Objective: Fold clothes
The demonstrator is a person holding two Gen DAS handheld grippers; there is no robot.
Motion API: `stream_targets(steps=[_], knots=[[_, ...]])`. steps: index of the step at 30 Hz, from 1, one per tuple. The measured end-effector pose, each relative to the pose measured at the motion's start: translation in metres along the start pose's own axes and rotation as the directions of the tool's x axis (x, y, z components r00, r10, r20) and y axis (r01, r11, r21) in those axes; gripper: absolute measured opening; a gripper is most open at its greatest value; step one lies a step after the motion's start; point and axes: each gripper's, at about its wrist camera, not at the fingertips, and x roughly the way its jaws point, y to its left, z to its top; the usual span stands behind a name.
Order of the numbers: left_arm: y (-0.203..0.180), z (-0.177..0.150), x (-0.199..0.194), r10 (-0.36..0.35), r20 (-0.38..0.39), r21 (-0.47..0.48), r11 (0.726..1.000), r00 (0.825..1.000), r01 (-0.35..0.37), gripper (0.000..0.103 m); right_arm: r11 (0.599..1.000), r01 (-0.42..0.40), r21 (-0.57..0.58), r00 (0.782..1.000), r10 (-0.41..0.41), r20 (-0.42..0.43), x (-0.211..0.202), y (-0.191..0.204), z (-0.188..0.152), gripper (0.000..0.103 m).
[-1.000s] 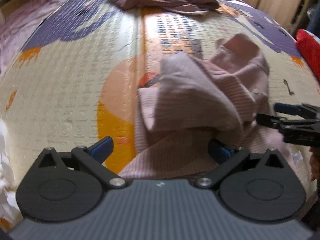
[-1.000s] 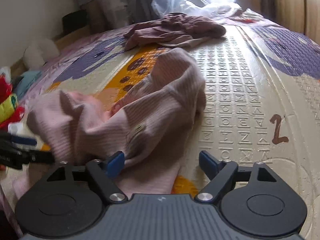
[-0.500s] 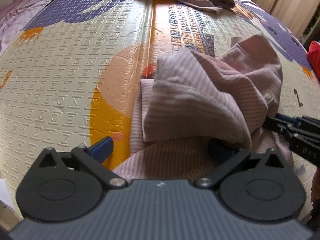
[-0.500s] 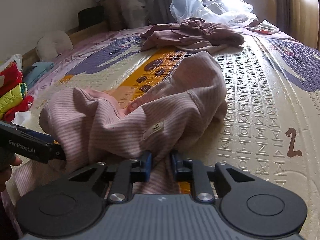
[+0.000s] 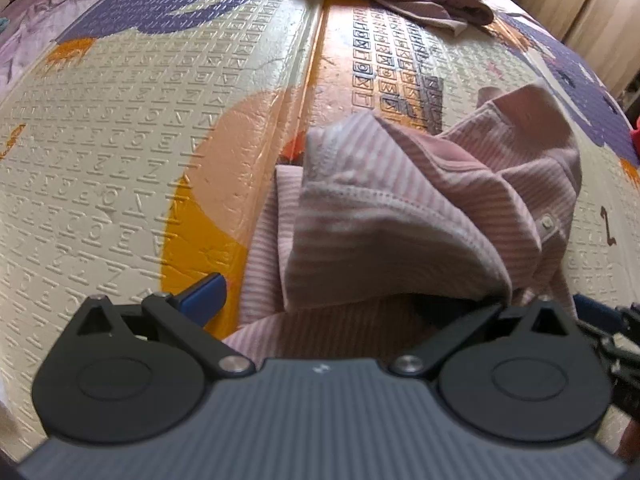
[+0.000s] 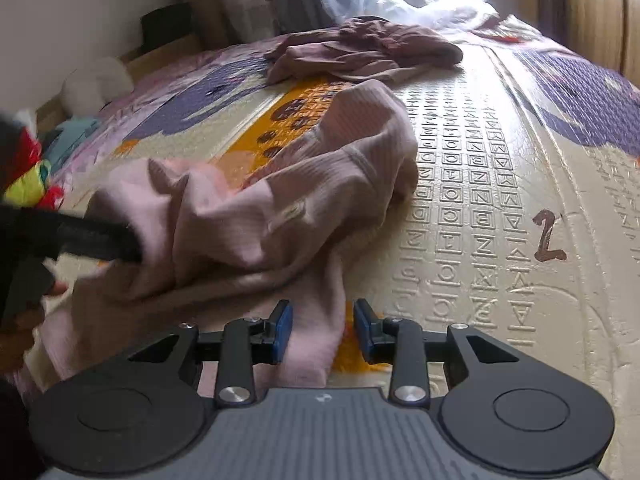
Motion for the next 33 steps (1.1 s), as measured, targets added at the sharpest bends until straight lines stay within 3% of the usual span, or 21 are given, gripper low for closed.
stream_targets(steps=[5, 15, 22, 27, 33], knots=[[-0.001, -0.003, 0.002, -0.002, 0.021, 0.015, 1.0, 1.0, 0.001, 0.103, 1.0, -0.023, -0.016, 1.0, 0.023, 0.017, 0.007, 0.0, 0.0, 0.039], [-0.004, -0.004, 0.008, 0.0, 0.043, 0.021, 1.0, 0.999, -0.001, 0.103, 0.991, 0.063, -0.122, 0.997, -0.057, 0.049, 0.016, 0.021, -0.003, 0.035], [-0.006, -0.007, 0.009, 0.003, 0.061, 0.027, 1.0, 0.998, -0.005, 0.103, 0.986, 0.106, -0.126, 0.992, -0.096, 0.079, 0.018, 0.027, -0.009, 0.034], [-0.003, -0.008, 0.008, -0.011, 0.069, 0.025, 1.0, 0.998, 0.009, 0.103, 0.984, 0.125, -0.13, 0.989, -0.113, 0.094, 0.016, 0.031, -0.011, 0.012], [-0.003, -0.008, 0.007, -0.011, 0.073, 0.029, 1.0, 0.997, 0.009, 0.103, 0.984, 0.127, -0.123, 0.989, -0.115, 0.097, 0.016, 0.032, -0.011, 0.011]])
